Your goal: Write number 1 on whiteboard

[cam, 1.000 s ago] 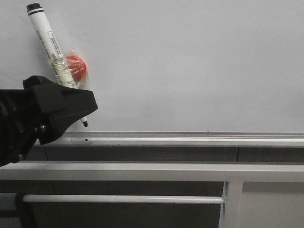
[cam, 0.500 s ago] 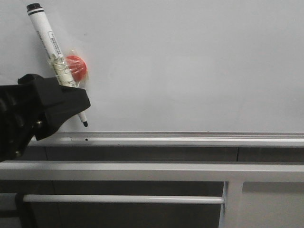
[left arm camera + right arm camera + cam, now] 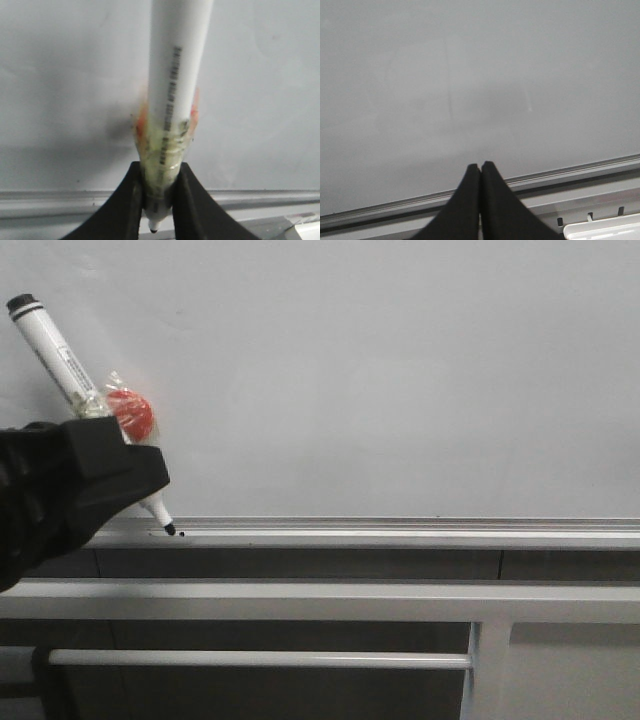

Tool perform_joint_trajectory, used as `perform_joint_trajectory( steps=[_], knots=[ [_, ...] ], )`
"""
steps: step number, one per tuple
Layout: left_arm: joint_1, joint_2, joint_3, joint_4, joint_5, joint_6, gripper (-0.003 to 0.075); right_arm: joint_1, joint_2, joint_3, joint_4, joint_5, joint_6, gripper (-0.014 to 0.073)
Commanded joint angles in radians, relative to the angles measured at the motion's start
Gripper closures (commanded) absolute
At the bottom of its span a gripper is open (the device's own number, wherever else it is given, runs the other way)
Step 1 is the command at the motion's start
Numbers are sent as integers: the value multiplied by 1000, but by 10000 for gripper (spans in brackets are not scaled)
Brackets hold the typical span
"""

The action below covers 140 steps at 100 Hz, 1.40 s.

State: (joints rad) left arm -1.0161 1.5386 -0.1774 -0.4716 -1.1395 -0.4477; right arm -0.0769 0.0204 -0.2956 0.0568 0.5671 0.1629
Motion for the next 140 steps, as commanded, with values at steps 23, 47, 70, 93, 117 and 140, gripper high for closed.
perform_joint_trajectory(
  steps=[23, 47, 70, 93, 117, 140],
  knots=[
    [-6, -30, 67, 237, -245, 35, 741, 3, 23, -36, 248, -13, -394, 657],
    [-6, -70, 83, 395, -227, 156, 741, 4, 32, -54, 602, 115, -783, 657],
    [-6, -70, 74, 503, -133, 160, 741, 11, 89, -141, 623, 232, -788, 657],
    [-4, -70, -19, 622, 54, 187, 741, 11, 237, -251, 723, 351, -805, 657],
    [8, -78, -247, 809, 497, 186, 741, 11, 380, -314, 771, 395, -866, 657],
    [8, -184, -432, 908, 1061, 178, 740, 11, 400, -337, 781, 404, -909, 657]
  ],
)
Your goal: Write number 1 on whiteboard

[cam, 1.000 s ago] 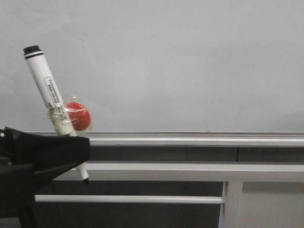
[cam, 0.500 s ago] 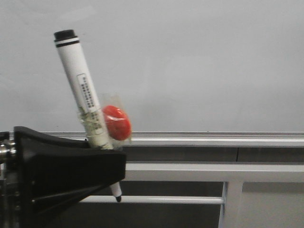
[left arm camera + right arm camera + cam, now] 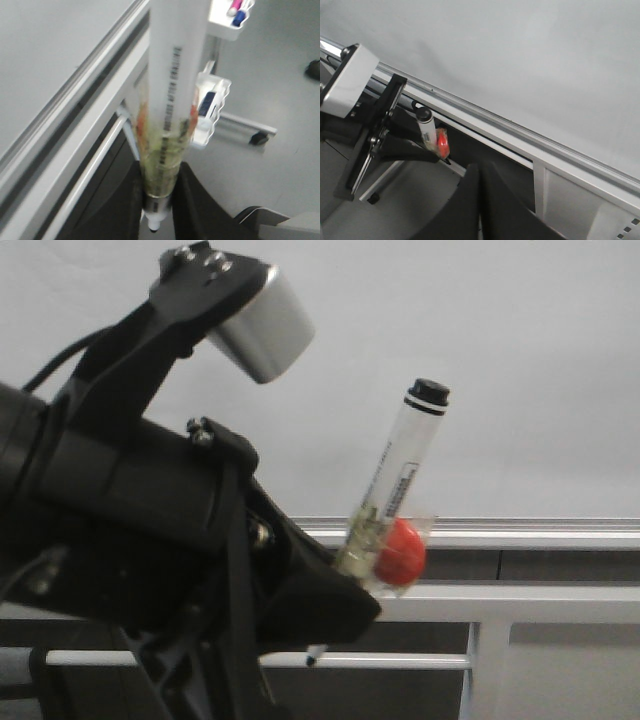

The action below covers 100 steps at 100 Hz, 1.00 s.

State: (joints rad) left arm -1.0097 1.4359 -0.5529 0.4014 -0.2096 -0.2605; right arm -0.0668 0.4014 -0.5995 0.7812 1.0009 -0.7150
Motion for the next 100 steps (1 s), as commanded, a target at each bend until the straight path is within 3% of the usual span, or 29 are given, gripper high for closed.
perform_joint_trajectory(
  steps=[1, 23, 44, 82, 100],
  knots=[
    [1, -82, -56, 35, 141, -9, 740, 1, 19, -33, 56, -27, -33, 657],
    [-44, -274, -56, 64, 415, 18, 740, 1, 28, -33, 94, 3, -57, 657],
    [-63, -364, -56, 64, 539, 24, 740, 1, 137, -33, 158, 56, -107, 657],
    [-63, -365, -56, 75, 532, 26, 740, 16, 346, -33, 283, 59, -266, 654],
    [-63, -365, -56, 83, 513, 26, 740, 173, 444, -33, 305, -29, -303, 654]
  ],
)
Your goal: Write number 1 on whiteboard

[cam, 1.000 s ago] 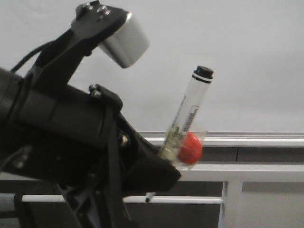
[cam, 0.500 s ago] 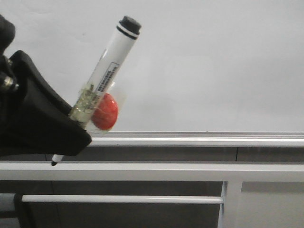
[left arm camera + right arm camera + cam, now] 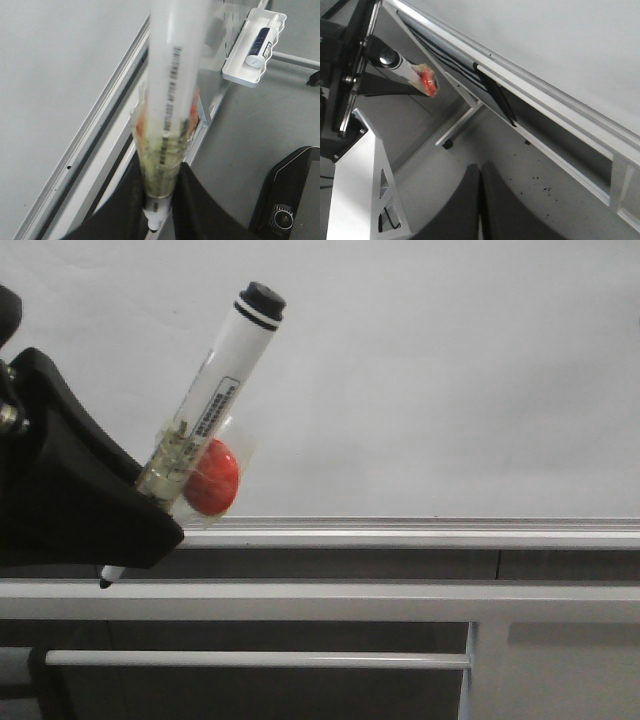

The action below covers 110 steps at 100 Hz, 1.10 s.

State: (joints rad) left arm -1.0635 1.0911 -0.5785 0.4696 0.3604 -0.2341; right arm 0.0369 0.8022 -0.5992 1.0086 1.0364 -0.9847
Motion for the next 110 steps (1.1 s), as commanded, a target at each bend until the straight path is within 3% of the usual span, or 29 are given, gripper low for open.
perform_joint_trajectory(
  steps=[1, 22, 43, 52, 65, 72, 110],
  knots=[
    [-9, -21, -31, 18, -57, 0, 740, 89, 48, -34, 77, -72, -38, 654],
    [-9, -21, -31, 38, 40, 4, 740, 414, 129, -34, 71, -397, -60, 654],
    [-9, -29, -31, 38, 68, 55, 740, 606, 136, -34, 45, -585, -73, 653],
    [-9, -29, -31, 38, 71, 89, 740, 651, 136, -38, 45, -589, -105, 589],
    [-9, -29, -31, 38, 65, 132, 740, 714, 138, -52, 45, -628, -115, 358],
    [-9, -29, -31, 52, 62, 137, 740, 738, 144, -55, 45, -662, -115, 286],
    [-11, -29, -31, 59, 52, 190, 741, 756, 304, -131, 34, -666, -166, 281]
  ],
)
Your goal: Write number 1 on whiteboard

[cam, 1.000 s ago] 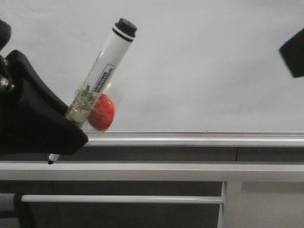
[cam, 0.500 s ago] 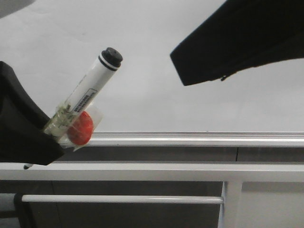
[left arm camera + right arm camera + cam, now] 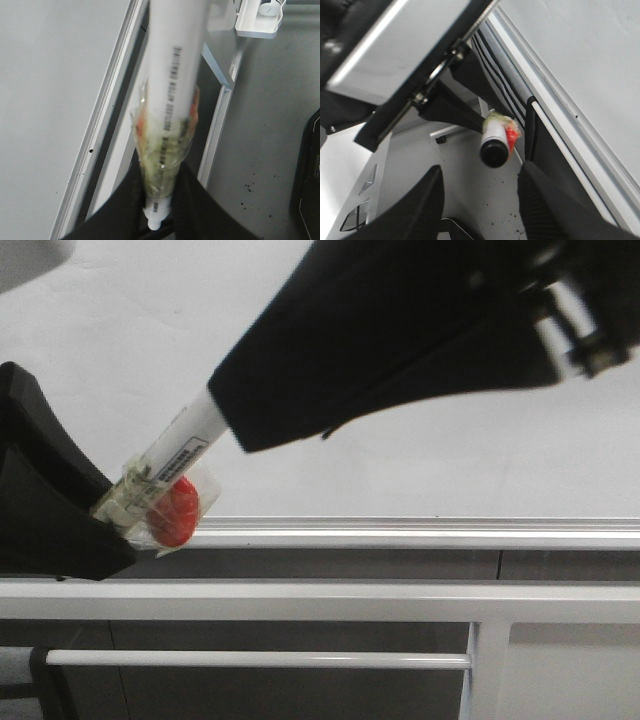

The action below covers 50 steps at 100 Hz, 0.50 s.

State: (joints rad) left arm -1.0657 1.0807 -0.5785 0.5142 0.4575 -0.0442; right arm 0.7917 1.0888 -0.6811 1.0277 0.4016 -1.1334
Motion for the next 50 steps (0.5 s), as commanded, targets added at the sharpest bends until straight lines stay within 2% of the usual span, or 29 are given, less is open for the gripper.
perform_joint_trajectory(
  steps=[1, 50],
  knots=[
    [-9, -19, -31, 15, -45, 0, 741, 2, 23, -53, 15, -32, -22, 281],
    [-9, -19, -31, 28, -45, 0, 741, 2, 148, -153, 15, -3, -52, 281]
  ],
)
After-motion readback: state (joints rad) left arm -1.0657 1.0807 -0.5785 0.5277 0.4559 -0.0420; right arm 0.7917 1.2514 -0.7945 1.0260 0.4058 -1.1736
